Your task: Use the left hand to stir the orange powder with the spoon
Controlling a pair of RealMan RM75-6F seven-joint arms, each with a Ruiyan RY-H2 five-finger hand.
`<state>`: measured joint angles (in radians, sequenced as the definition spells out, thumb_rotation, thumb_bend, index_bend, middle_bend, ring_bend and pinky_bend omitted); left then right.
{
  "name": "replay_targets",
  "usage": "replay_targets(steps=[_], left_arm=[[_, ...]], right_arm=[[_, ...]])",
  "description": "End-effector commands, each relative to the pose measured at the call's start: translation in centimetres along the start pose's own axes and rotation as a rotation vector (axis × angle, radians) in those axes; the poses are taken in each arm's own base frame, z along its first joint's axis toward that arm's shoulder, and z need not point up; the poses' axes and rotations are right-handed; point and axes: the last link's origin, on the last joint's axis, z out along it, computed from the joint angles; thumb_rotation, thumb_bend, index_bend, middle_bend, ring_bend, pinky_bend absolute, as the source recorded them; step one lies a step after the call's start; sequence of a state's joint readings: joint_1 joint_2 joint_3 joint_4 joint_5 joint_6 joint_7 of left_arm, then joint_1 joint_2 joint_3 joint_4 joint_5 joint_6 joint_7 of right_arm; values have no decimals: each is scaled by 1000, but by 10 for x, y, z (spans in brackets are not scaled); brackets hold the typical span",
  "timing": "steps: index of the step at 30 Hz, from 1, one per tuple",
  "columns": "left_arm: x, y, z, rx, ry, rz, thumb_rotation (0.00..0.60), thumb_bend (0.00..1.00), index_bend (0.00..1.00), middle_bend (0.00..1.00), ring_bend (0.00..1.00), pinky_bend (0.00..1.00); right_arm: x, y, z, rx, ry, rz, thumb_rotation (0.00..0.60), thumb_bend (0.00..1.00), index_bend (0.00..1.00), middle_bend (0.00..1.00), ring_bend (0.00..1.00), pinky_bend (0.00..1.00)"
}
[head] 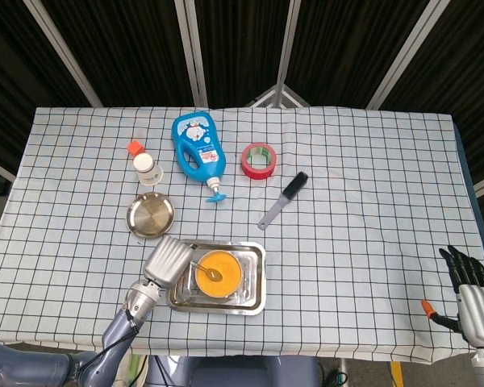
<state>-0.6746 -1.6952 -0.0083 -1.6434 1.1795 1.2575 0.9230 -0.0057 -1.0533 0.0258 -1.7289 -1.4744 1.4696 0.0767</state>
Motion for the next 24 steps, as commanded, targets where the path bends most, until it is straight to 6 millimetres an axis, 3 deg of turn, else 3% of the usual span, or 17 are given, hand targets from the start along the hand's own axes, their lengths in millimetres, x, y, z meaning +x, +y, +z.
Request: replay_targets(steps=[1, 10, 24], left_arm=[[0, 0, 0, 1, -2, -1, 600, 500, 607, 799, 793, 837], [0, -2, 1, 6, -9, 0, 600, 526, 606, 795, 792, 837], [2, -4, 1, 3, 0, -8, 600, 467, 550, 764, 784, 837]], right_arm=[[0, 0, 0, 0, 0, 0, 600, 312, 0, 0, 0, 0], [0, 0, 0, -1, -1, 0, 600, 312, 0, 0, 0, 0], [0, 0, 0, -1, -1, 0, 600, 312, 0, 0, 0, 0]])
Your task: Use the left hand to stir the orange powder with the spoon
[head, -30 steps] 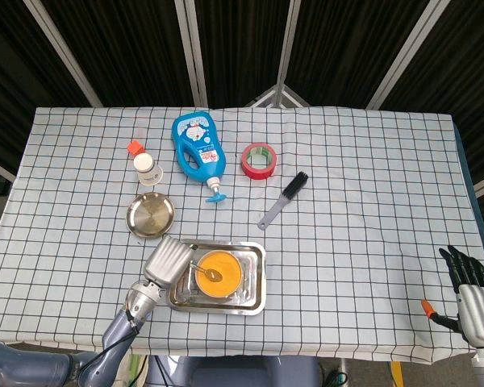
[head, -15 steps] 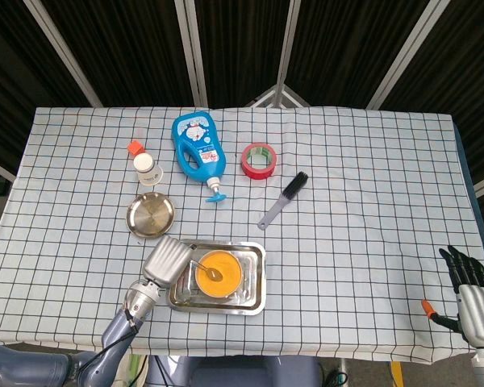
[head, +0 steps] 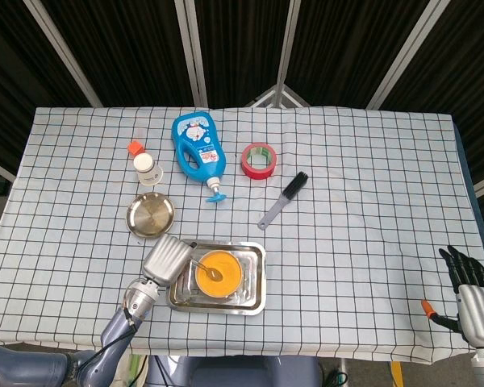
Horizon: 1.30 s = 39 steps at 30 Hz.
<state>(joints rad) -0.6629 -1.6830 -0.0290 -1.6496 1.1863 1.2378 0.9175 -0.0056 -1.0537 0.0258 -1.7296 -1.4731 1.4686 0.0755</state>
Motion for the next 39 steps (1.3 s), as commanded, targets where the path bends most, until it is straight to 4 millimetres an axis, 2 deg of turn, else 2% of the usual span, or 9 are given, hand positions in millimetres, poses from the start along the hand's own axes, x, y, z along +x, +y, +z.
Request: replay_targets(steps=[1, 17, 26, 39], left_arm=[[0, 0, 0, -1, -1, 1, 600, 466, 550, 764, 784, 837], [-3, -1, 4, 7, -6, 13, 600, 472, 546, 766, 783, 837], [-4, 1, 5, 11, -7, 10, 600, 560, 560, 772, 783, 837], [6, -1, 3, 39, -45, -64, 600, 567, 571, 783, 785, 842]], right_arm=[[0, 0, 0, -1, 0, 1, 600, 311, 0, 0, 0, 0], [0, 0, 0, -2, -2, 0, 600, 312, 0, 0, 0, 0], [0, 0, 0, -2, -3, -1, 600, 312, 0, 0, 0, 0], [0, 0, 0, -1, -2, -4, 600, 311, 0, 0, 0, 0]])
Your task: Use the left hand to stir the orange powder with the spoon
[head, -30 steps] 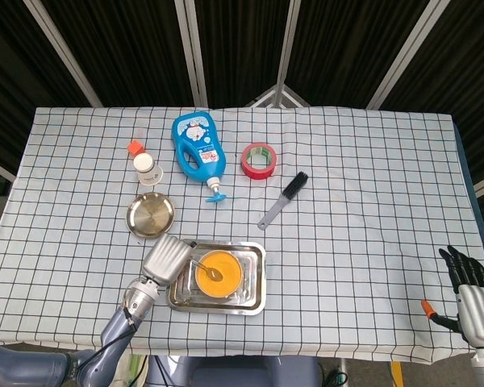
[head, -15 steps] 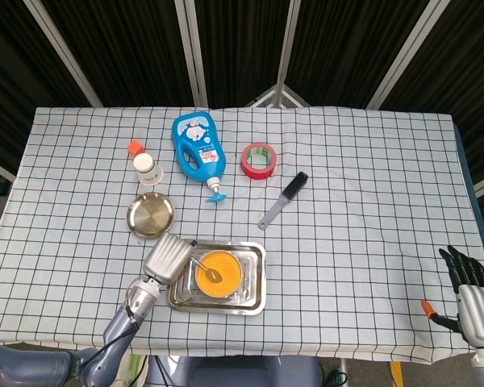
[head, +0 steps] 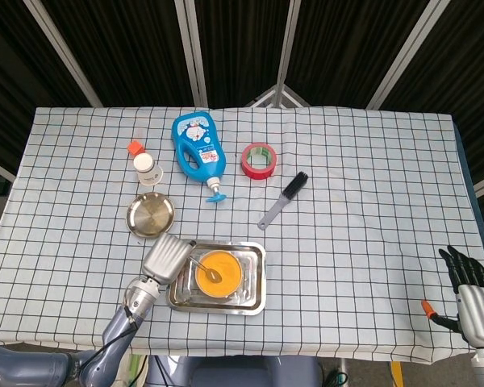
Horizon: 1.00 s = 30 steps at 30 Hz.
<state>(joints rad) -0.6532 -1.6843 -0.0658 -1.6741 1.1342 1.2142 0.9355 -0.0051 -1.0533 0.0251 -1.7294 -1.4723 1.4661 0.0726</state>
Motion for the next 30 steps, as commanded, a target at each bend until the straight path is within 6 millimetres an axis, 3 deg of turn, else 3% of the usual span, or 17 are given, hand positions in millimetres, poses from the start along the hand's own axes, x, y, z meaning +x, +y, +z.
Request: replay_targets(steps=[1, 30], left_arm=[[6, -1, 0, 17, -21, -40, 600, 567, 571, 783, 785, 842], [52, -11, 1, 251, -492, -539, 600, 582, 566, 789, 790, 854]], right_arm=[[0, 0, 0, 0, 1, 0, 600, 311, 0, 0, 0, 0], [0, 0, 0, 2, 2, -1, 600, 312, 0, 0, 0, 0]])
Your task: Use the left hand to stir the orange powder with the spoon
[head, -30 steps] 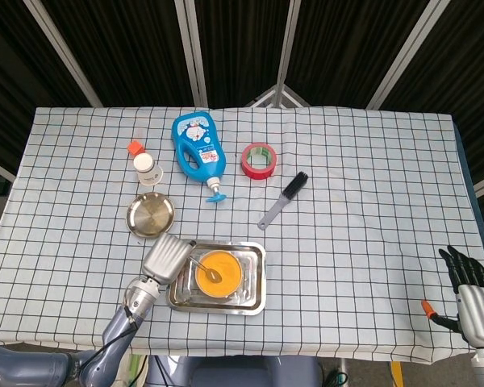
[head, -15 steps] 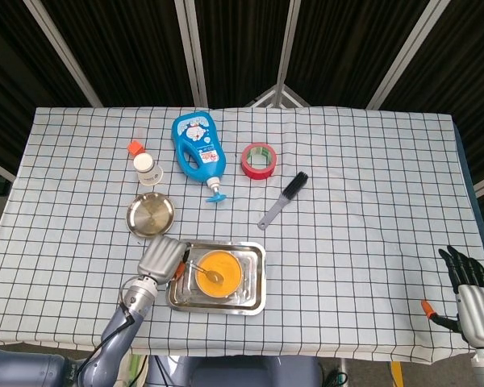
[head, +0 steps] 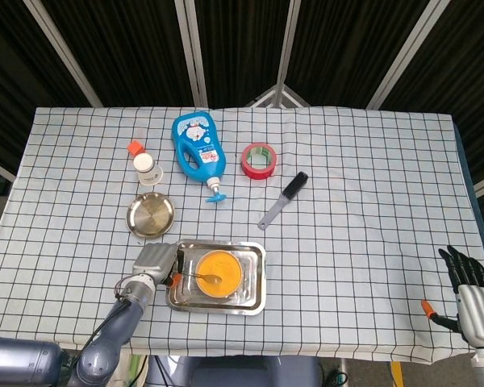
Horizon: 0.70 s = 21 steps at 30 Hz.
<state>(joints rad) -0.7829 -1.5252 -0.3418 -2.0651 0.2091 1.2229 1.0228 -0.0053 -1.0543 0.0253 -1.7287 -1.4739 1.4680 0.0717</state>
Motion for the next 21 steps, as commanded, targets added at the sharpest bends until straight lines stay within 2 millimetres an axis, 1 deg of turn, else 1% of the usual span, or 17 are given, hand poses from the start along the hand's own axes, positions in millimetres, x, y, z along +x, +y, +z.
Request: replay_targets(steps=[1, 4, 9, 15, 21], left_arm=[[13, 5, -5, 2, -45, -96, 600, 582, 566, 789, 791, 854], [16, 7, -8, 12, -105, -179, 600, 582, 563, 789, 792, 856], [16, 6, -11, 38, -217, -298, 600, 582, 552, 788, 792, 858], [20, 5, -14, 66, -374, -499, 600, 584, 552, 790, 794, 860], [27, 1, -12, 81, -425, -572, 600, 584, 552, 789, 794, 860]], right_arm=[[0, 0, 0, 0, -1, 0, 600, 312, 0, 0, 0, 0], [0, 0, 0, 0, -1, 0, 600, 311, 0, 0, 0, 0], [0, 0, 0, -1, 0, 0, 600, 312, 0, 0, 0, 0], [0, 0, 0, 0, -1, -1, 600, 312, 0, 0, 0, 0], [0, 0, 0, -1, 0, 0, 600, 312, 0, 0, 0, 0]])
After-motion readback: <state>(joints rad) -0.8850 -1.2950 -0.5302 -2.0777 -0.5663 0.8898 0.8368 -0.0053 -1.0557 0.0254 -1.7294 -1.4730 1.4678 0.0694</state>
